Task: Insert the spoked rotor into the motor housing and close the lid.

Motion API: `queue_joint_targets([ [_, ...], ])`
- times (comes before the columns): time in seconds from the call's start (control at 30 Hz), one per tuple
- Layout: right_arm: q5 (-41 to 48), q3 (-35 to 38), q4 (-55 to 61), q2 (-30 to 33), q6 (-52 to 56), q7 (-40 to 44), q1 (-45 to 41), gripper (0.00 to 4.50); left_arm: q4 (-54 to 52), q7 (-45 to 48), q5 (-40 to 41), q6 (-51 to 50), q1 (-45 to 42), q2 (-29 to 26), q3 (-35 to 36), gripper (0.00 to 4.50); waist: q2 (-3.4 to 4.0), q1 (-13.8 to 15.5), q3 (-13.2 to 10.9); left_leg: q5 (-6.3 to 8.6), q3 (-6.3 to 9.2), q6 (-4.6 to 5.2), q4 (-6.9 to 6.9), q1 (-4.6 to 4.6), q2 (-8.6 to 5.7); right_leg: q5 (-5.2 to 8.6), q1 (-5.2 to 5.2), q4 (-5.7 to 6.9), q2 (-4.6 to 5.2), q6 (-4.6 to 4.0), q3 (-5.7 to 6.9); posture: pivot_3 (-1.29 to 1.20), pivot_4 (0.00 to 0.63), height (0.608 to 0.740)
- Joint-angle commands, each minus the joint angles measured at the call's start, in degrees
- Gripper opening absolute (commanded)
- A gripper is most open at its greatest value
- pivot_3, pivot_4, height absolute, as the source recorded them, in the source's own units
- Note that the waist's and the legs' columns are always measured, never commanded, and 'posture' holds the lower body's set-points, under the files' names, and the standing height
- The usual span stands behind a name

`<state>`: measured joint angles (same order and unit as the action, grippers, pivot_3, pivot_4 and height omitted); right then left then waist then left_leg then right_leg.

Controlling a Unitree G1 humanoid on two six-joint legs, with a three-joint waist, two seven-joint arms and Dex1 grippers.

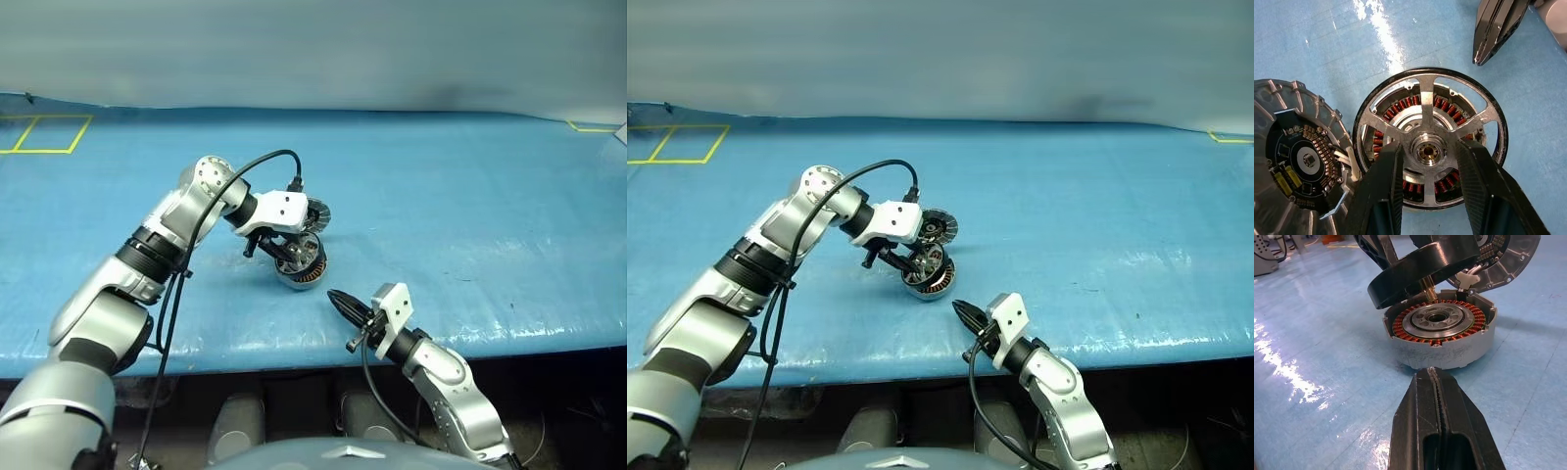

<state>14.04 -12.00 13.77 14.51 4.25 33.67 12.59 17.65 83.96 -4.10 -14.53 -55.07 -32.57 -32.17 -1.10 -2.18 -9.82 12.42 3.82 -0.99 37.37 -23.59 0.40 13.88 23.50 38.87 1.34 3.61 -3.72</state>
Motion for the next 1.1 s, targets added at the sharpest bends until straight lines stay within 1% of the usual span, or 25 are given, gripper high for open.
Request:
queue_joint_targets([
  [0.03, 0.2, 0.1, 1.2, -0.3, -1.0, -0.2, 0.0, 0.0, 0.6, 1.4, -1.0, 0.9, -2.2, 0.4, 0.3, 1.34, 0.0, 0.0, 0.0, 0.0, 0.0, 0.0, 0.0, 0.0, 0.0, 0.0, 0.0, 0.0, 0.0, 0.0, 0.0, 0.0, 0.15, 0.74],
  [0.53, -0.9, -1.1, 0.9, -0.5, -0.3, -1.1, -0.5, 0.0, 2.4, 1.2, -2.5, 1.7, -1.9, 2.5, 1.0, 1.34, 0.0, 0.0, 0.0, 0.0, -0.01, 0.0, 0.0, -0.01, 0.0, -0.05, 0.01, -0.01, 0.0, 0.08, -0.01, 0.0, 0.15, 0.74],
  [1.1, -1.3, -0.9, 0.6, -1.4, -0.1, -3.4, 0.1, 0.0, 2.7, 2.3, -4.9, 2.2, -1.1, 2.2, 0.5, 1.34, 0.0, 0.0, 0.0, 0.0, -0.01, 0.0, 0.0, -0.01, 0.0, -0.04, 0.01, -0.01, 0.0, 0.07, -0.02, 0.0, 0.15, 0.74],
])
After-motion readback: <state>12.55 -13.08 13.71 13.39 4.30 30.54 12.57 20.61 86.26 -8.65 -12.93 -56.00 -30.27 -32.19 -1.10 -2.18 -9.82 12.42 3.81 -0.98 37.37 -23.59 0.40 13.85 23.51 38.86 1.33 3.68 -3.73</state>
